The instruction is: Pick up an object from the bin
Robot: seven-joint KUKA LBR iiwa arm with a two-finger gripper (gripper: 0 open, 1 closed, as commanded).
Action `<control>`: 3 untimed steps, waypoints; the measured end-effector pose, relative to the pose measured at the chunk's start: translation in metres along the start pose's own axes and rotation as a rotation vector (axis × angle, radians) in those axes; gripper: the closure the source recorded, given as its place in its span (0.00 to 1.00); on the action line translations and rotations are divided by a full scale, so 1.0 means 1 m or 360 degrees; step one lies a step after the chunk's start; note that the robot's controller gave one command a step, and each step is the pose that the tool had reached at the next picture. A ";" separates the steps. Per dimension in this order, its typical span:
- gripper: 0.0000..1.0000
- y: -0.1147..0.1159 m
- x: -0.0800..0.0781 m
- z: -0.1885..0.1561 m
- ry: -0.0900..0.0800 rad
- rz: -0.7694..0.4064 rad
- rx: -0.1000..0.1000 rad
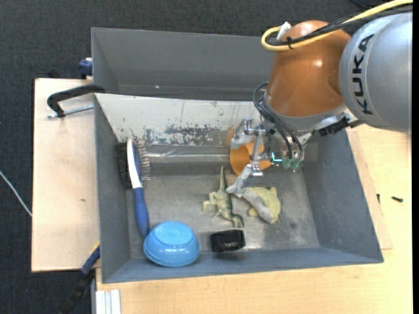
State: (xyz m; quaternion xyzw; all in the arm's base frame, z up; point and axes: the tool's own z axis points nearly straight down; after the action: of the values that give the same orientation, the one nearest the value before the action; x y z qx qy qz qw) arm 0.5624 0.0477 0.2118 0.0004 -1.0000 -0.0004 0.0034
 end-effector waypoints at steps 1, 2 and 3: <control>0.00 -0.034 0.003 0.115 -0.0023 0.0125 -0.0002; 1.00 -0.035 0.005 0.119 -0.0015 0.0126 -0.0002; 1.00 -0.035 0.005 0.119 -0.0015 0.0127 -0.0002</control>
Offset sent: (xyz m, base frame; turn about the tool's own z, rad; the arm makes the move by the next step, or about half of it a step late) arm -0.0075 -0.0390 -0.1324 0.0811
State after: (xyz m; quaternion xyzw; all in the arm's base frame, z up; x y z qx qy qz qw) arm 0.5567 0.0130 0.0930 -0.0395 -0.9992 -0.0009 -0.0012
